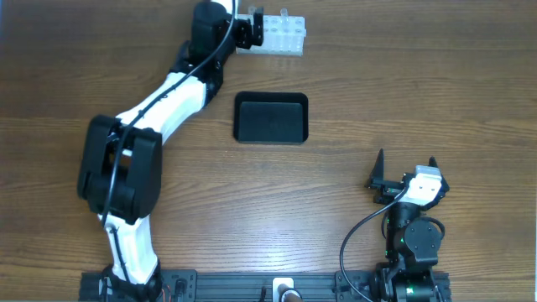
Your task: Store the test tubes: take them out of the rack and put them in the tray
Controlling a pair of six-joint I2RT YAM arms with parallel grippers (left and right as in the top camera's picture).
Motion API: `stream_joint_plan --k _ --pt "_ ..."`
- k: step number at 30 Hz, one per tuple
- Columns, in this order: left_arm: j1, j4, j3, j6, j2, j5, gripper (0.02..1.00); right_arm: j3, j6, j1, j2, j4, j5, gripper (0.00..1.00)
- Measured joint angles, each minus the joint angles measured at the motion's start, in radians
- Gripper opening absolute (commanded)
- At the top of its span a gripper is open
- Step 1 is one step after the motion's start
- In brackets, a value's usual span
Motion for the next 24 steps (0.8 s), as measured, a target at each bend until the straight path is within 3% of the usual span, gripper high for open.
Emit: stream_joint_plan --k 24 --pt "-0.036 -0.094 0.115 -0.013 0.111 -0.023 0.998 0.000 0.000 0.000 0.000 0.000 0.000 0.991"
